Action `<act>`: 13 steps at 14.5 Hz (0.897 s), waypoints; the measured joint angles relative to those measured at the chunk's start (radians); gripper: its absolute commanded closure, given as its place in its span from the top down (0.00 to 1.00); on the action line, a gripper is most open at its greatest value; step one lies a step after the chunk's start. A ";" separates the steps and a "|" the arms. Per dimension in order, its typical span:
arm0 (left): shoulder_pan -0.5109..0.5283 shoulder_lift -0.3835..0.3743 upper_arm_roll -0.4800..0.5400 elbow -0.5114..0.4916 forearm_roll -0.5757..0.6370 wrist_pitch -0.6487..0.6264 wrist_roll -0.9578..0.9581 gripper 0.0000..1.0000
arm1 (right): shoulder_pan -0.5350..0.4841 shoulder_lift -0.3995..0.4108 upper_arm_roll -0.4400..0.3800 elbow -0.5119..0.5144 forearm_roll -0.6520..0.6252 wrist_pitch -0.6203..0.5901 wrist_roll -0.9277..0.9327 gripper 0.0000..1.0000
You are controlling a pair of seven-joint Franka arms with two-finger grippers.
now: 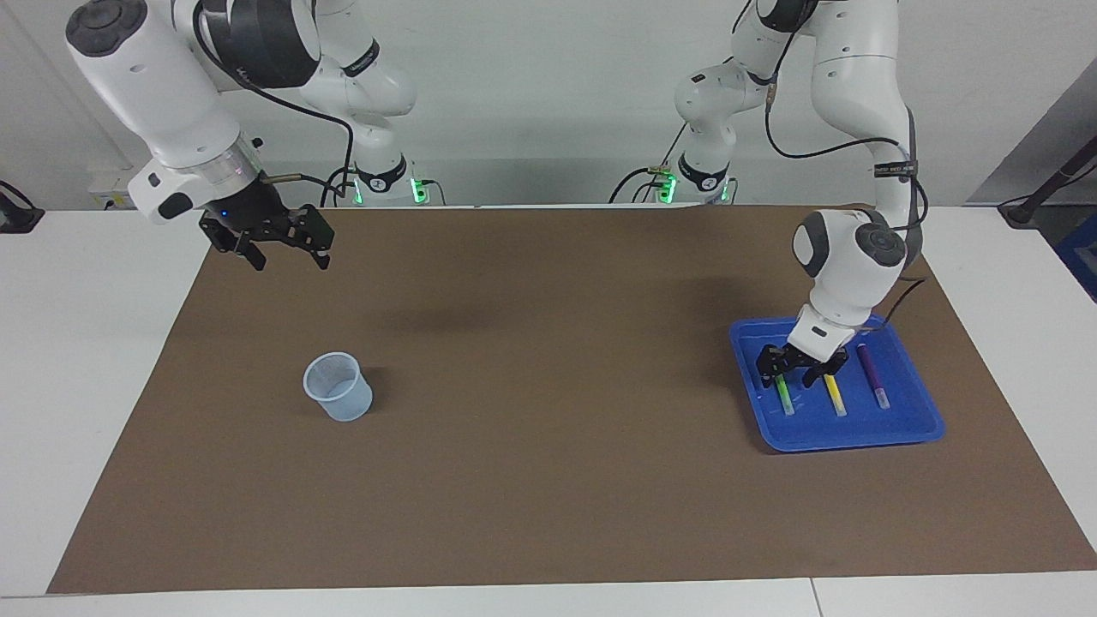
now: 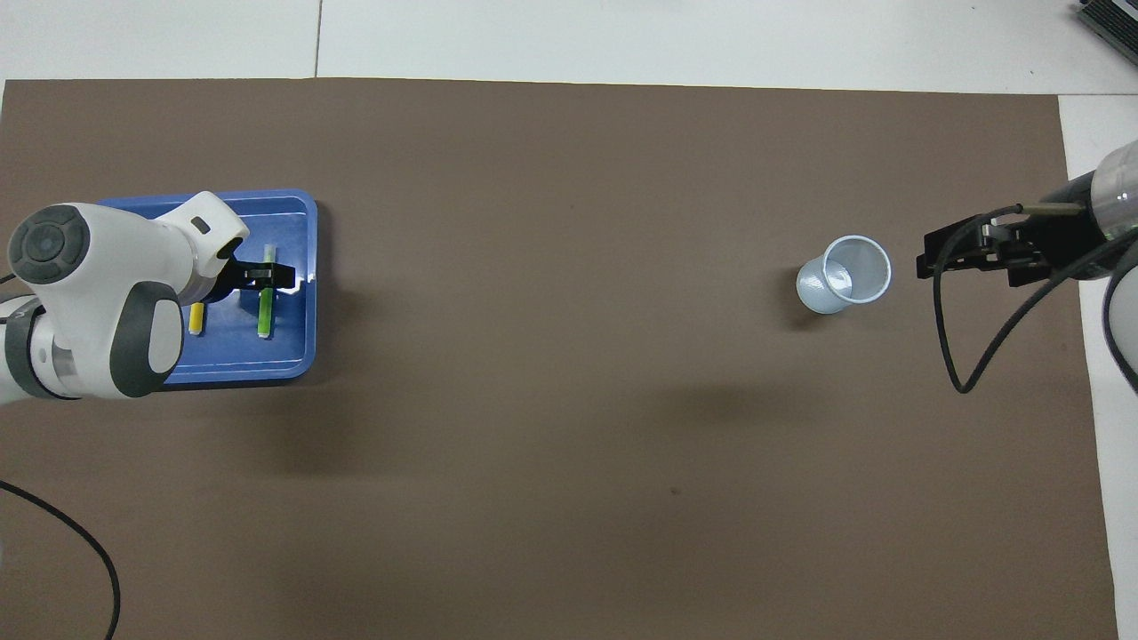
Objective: Right arm passes pens to left for tray arrangement
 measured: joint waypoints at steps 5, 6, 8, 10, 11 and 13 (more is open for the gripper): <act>0.000 -0.031 0.000 0.025 0.000 0.000 0.000 1.00 | 0.000 0.000 0.000 0.000 0.000 0.000 0.000 1.00; 0.000 -0.038 0.000 0.039 0.000 0.000 0.000 1.00 | 0.000 0.000 0.000 0.000 0.000 0.000 0.000 1.00; 0.000 -0.052 0.000 0.077 0.000 -0.018 0.000 1.00 | 0.000 0.000 0.000 0.000 0.000 0.000 0.000 1.00; 0.000 -0.068 0.000 0.126 0.000 -0.109 0.000 1.00 | 0.000 0.000 0.000 0.000 0.000 0.000 0.000 1.00; 0.000 -0.078 -0.001 0.157 0.000 -0.171 -0.001 1.00 | 0.000 0.000 0.000 0.000 0.000 0.000 0.000 1.00; -0.001 -0.094 -0.002 0.232 0.000 -0.296 -0.001 1.00 | 0.000 0.000 0.000 0.000 0.000 0.000 0.000 1.00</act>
